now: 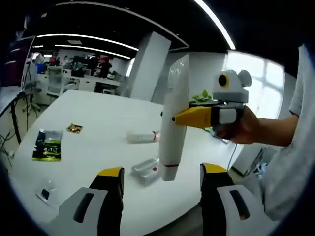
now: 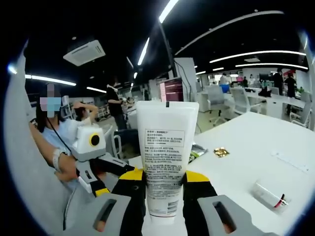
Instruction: Arrange the skincare products in the storage area until every visible bottle or jar stands upright without overlapping.
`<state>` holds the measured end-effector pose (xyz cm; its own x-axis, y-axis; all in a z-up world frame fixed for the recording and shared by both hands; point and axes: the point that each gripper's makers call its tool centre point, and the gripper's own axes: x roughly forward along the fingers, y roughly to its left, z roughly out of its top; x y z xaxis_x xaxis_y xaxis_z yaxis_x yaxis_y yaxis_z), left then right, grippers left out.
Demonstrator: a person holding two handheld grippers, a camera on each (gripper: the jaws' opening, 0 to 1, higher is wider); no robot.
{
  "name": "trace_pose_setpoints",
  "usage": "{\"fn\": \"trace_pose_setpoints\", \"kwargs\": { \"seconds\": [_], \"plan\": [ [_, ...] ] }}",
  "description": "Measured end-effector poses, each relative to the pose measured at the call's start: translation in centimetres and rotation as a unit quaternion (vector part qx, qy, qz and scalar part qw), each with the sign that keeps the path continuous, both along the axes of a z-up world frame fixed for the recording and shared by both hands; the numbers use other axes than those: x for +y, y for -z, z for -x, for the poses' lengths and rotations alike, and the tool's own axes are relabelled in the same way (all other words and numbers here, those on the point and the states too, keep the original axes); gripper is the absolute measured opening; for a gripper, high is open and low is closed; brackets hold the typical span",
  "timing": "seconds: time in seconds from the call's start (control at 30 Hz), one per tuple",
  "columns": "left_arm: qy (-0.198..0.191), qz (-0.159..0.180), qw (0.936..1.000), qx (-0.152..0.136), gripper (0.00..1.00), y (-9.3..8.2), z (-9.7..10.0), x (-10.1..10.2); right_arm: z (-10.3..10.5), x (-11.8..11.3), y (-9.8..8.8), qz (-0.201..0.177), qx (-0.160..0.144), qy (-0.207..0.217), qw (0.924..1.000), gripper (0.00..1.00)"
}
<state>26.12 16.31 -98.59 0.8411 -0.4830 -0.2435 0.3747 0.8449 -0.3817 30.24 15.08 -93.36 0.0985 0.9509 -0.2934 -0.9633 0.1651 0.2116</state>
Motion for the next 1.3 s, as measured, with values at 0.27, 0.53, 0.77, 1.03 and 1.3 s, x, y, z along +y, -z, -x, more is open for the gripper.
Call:
{"fn": "trace_pose_setpoints", "kwargs": {
  "seconds": [0.27, 0.53, 0.77, 1.03, 1.3],
  "plan": [
    [0.041, 0.032, 0.9985, -0.018, 0.52, -1.2, 1.0, -1.3, 1.7, -0.2, -0.4, -0.026, 0.043, -0.006, 0.9987, 0.21],
    [0.066, 0.072, 0.9951, -0.017, 0.47, -2.0, 1.4, -2.4, 3.1, -0.3, -1.0, -0.052, 0.073, -0.031, 0.9955, 0.21],
    [0.098, 0.151, 0.9835, -0.018, 0.37, -3.4, 2.0, -3.1, 4.7, -0.2, -0.7, -0.047, 0.085, -0.071, 0.9927, 0.21],
    [0.131, 0.170, 0.9765, -0.024, 0.36, -3.7, 2.3, -4.1, 7.4, -0.2, -1.5, -0.070, 0.113, -0.144, 0.9806, 0.21],
    [0.175, 0.214, 0.9604, -0.033, 0.31, -4.9, 3.4, -5.3, 8.2, -0.4, -2.4, -0.087, 0.144, -0.175, 0.9701, 0.22]
  ]
}}
